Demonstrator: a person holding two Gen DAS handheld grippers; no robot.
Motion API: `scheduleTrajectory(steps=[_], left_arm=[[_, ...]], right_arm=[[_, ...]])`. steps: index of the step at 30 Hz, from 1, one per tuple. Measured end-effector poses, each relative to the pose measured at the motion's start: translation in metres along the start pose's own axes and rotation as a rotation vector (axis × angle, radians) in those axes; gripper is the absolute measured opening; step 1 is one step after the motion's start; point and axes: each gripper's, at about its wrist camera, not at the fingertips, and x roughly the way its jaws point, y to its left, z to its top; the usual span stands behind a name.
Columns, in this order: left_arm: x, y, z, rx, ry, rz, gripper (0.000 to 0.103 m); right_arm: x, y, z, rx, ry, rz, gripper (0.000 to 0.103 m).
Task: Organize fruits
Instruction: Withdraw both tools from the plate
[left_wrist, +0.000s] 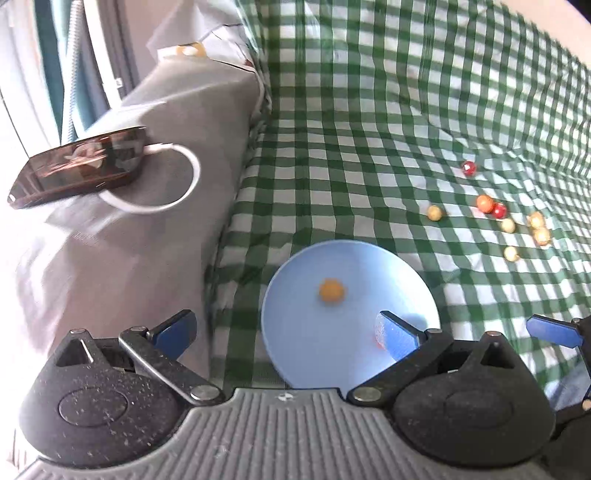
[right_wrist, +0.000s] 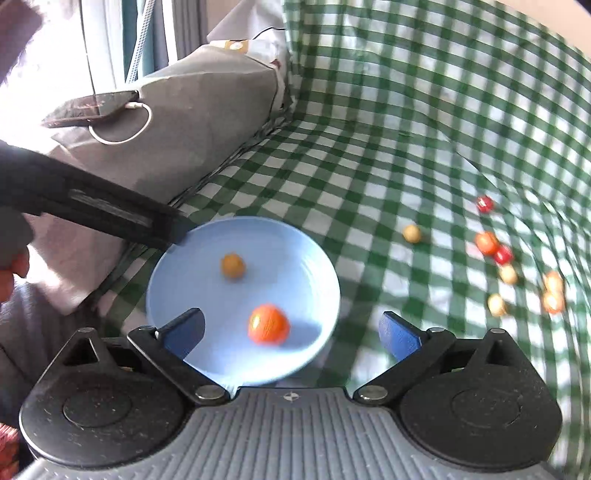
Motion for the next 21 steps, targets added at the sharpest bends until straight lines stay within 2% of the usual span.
scheduleTrajectory(steps=[5, 12, 17, 21], left_arm=[[-0.039, 0.001, -0.022, -0.034, -0.028, 0.014, 0.103], [-0.064, -0.010, -0.030, -0.032, -0.074, 0.049, 0.103], [-0.083, -0.007, -0.035, -0.078, -0.117, 0.024, 0.103], [-0.093, -0.006, -0.036, -0.105, -0.169, 0.056, 0.103]], right_arm=[[-0.036, 0.003, -0.012, 0.047, -0.046, -0.039, 0.102], [-0.071, 0.015, -0.023, 0.027, -0.129, -0.058, 0.102], [-0.091, 0.017, -0.030, 0.035, -0.175, -0.064, 0.102], [-0.100, 0.016, -0.033, 0.049, -0.195, -0.064, 0.102]])
